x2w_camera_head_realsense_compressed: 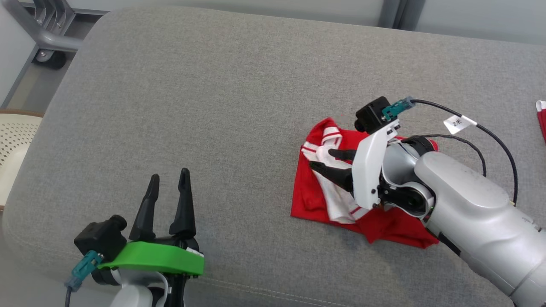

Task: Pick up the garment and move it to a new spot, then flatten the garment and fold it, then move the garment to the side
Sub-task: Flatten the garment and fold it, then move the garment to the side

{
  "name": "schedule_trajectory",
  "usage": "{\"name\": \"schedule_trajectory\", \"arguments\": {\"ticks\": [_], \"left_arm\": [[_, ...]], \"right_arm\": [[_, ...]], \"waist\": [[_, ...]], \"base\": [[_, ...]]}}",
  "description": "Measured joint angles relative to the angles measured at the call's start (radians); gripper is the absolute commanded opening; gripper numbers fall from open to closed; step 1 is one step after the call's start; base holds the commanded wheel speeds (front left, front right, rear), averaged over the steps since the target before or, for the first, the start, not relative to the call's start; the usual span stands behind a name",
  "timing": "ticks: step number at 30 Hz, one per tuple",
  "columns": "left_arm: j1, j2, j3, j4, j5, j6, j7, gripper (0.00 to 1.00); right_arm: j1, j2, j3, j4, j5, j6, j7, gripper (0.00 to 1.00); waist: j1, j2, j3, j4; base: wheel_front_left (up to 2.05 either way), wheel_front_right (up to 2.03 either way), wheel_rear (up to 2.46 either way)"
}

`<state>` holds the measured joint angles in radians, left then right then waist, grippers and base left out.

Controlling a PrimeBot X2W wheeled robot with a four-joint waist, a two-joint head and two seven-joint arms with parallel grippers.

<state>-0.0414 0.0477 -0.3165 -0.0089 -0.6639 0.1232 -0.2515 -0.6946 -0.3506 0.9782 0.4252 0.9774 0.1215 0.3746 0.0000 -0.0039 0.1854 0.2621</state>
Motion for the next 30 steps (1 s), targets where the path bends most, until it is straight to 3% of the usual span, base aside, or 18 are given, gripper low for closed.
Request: {"name": "schedule_trajectory", "arguments": {"ticks": [4, 12, 18, 22, 30], "left_arm": [[0.000, 0.000, 0.025, 0.001, -0.001, 0.000, 0.000, 1.00], [0.000, -0.001, 0.048, 0.000, 0.009, 0.000, 0.000, 1.00], [0.001, -0.001, 0.058, -0.006, 0.018, 0.000, 0.000, 1.00], [0.002, -0.001, 0.058, -0.011, 0.024, 0.000, 0.000, 1.00], [0.003, -0.001, 0.049, -0.031, 0.047, 0.000, 0.000, 1.00]], "right_arm": [[-0.031, 0.047, 0.000, -0.001, 0.004, 0.001, -0.009, 1.00], [-0.104, 0.058, -0.076, -0.028, 0.029, 0.001, -0.077, 1.00], [-0.131, -0.028, -0.124, -0.026, 0.040, 0.002, -0.119, 1.00], [-0.053, -0.081, -0.134, -0.004, 0.076, 0.001, -0.127, 1.00], [0.114, -0.105, -0.153, 0.033, 0.151, 0.001, -0.165, 1.00]], "waist": [[0.0000, 0.0000, -0.003, -0.010], [0.0000, 0.0000, -0.019, -0.059], [0.0000, 0.0000, -0.031, -0.107], [0.0000, 0.0000, -0.034, -0.141], [0.0000, 0.0000, -0.016, -0.205]], "base": [[0.00, 0.00, 0.00], [0.00, 0.00, 0.00], [0.00, 0.00, 0.00], [0.00, 0.00, 0.00], [0.00, 0.00, 0.00]]}}
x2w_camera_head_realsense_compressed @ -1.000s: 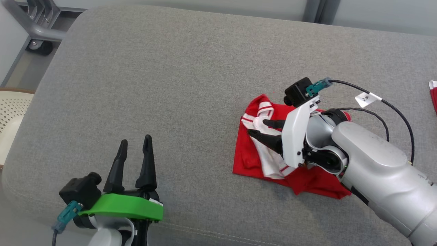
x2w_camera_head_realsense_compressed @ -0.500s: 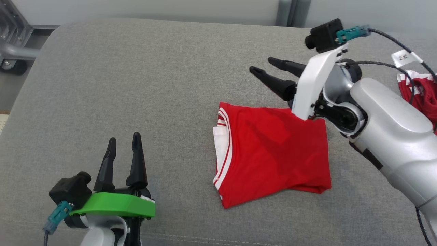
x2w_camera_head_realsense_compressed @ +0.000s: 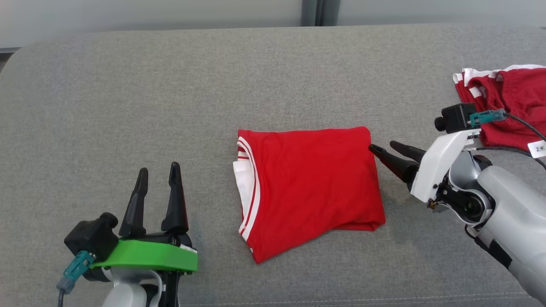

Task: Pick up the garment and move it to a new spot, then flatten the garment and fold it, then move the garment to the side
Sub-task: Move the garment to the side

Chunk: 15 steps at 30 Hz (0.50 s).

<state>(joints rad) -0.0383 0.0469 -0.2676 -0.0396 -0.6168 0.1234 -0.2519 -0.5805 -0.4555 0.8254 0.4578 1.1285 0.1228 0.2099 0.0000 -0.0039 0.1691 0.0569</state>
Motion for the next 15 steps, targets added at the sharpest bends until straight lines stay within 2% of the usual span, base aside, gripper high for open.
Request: {"name": "schedule_trajectory", "arguments": {"ticks": [8, 15], "left_arm": [[-0.001, 0.000, -0.030, -0.003, 0.007, 0.000, 0.000, 1.00], [-0.003, 0.000, -0.048, 0.003, 0.013, 0.000, 0.000, 1.00]], "right_arm": [[0.054, -0.024, -0.024, 0.016, 0.035, 0.000, -0.053, 1.00], [0.063, -0.015, -0.013, 0.000, 0.052, 0.000, -0.075, 1.00]], "waist": [[0.0000, 0.0000, 0.049, -0.022], [0.0000, 0.0000, 0.074, -0.002]], "base": [[0.00, 0.00, 0.00], [0.00, 0.00, 0.00]]}}
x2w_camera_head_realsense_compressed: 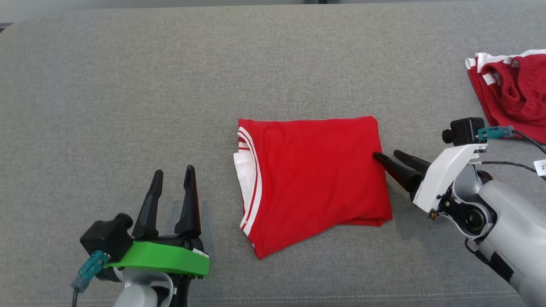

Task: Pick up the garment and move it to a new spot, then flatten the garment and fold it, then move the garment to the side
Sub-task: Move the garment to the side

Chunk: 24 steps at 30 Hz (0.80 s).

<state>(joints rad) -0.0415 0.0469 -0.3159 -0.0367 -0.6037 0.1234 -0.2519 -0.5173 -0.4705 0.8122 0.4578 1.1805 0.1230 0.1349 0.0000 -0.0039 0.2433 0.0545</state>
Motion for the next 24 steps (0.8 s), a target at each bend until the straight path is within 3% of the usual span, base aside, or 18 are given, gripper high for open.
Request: {"name": "schedule_trajectory", "arguments": {"ticks": [12, 13, 14, 15, 17, 18, 19, 24], "left_arm": [[0.000, 0.000, 0.008, 0.020, 0.000, 0.000, 0.000, 1.00], [0.000, 0.000, 0.010, 0.020, 0.000, 0.000, 0.000, 1.00], [0.000, 0.000, 0.012, 0.020, 0.000, 0.000, 0.000, 1.00], [0.000, 0.000, 0.014, 0.020, 0.000, 0.000, 0.000, 1.00], [0.000, 0.000, 0.016, 0.020, 0.000, 0.000, 0.000, 1.00], [0.000, 0.000, 0.017, 0.021, 0.000, 0.000, 0.000, 1.00], [0.000, 0.000, 0.017, 0.021, 0.000, 0.000, 0.000, 1.00], [-0.001, 0.000, 0.019, 0.022, 0.000, 0.000, 0.000, 1.00]], "right_arm": [[0.036, 0.021, 0.040, -0.012, 0.053, 0.000, 0.015, 1.00], [0.036, 0.022, 0.041, -0.014, 0.053, 0.000, 0.015, 0.89], [0.036, 0.023, 0.042, -0.016, 0.053, 0.000, 0.015, 0.61], [0.035, 0.023, 0.044, -0.019, 0.052, 0.000, 0.013, 0.44], [0.034, 0.023, 0.051, -0.021, 0.049, 0.000, 0.007, 0.25], [0.033, 0.022, 0.057, -0.021, 0.046, 0.000, 0.002, 0.09], [0.032, 0.022, 0.059, -0.021, 0.041, 0.000, -0.003, 0.00], [0.021, 0.020, 0.062, -0.015, 0.025, 0.000, -0.026, 0.00]], "waist": [[0.0000, 0.0000, -0.001, 0.028], [0.0000, 0.0000, -0.001, 0.028], [0.0000, 0.0000, -0.001, 0.028], [0.0000, 0.0000, -0.001, 0.028], [0.0000, 0.0000, -0.001, 0.027], [0.0000, 0.0000, 0.000, 0.026], [0.0000, 0.0000, 0.000, 0.025], [0.0000, 0.0000, 0.003, 0.022]], "base": [[0.00, 0.00, 0.00], [0.00, 0.00, 0.00], [0.00, 0.00, 0.00], [0.00, 0.00, 0.00], [0.00, 0.00, 0.00], [0.00, 0.00, 0.00], [0.00, 0.00, 0.00], [0.00, 0.00, 0.00]]}}
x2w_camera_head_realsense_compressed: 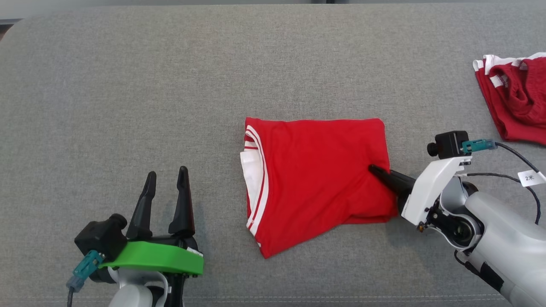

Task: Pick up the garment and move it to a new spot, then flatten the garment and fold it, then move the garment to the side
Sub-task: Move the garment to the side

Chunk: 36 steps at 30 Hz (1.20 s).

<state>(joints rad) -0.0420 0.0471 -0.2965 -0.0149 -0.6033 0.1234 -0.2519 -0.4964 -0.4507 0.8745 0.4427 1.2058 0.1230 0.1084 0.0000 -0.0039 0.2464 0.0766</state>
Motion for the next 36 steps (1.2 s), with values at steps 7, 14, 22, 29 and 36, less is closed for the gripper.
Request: {"name": "schedule_trajectory", "arguments": {"ticks": [7, 14, 22, 29, 36], "left_arm": [[0.000, 0.000, 0.021, 0.000, 0.001, 0.000, 0.000, 1.00], [0.000, 0.000, 0.036, -0.002, 0.001, 0.000, 0.000, 1.00], [0.000, 0.000, 0.036, -0.005, -0.001, 0.000, 0.000, 1.00], [0.000, 0.000, 0.020, -0.015, -0.001, 0.000, 0.000, 1.00], [-0.001, 0.000, 0.006, -0.016, 0.002, 0.000, 0.000, 1.00]], "right_arm": [[-0.058, -0.037, -0.002, -0.002, -0.014, 0.000, -0.020, 0.00], [-0.138, -0.135, -0.018, -0.005, -0.053, 0.000, -0.018, 0.00], [-0.221, -0.248, -0.033, -0.004, -0.090, 0.000, 0.025, 0.00], [-0.294, -0.341, -0.064, 0.007, -0.099, 0.000, 0.066, 0.00], [-0.310, -0.381, -0.064, 0.033, -0.127, 0.000, 0.088, 0.00]], "waist": [[0.0000, 0.0000, 0.000, -0.010], [0.0000, 0.0000, -0.009, -0.042], [0.0000, 0.0000, -0.019, -0.084], [0.0000, 0.0000, -0.009, -0.114], [0.0000, 0.0000, 0.018, -0.113]], "base": [[0.00, 0.00, 0.00], [0.00, 0.00, 0.00], [0.00, 0.00, 0.00], [0.00, 0.00, 0.00], [0.00, 0.00, 0.00]]}}
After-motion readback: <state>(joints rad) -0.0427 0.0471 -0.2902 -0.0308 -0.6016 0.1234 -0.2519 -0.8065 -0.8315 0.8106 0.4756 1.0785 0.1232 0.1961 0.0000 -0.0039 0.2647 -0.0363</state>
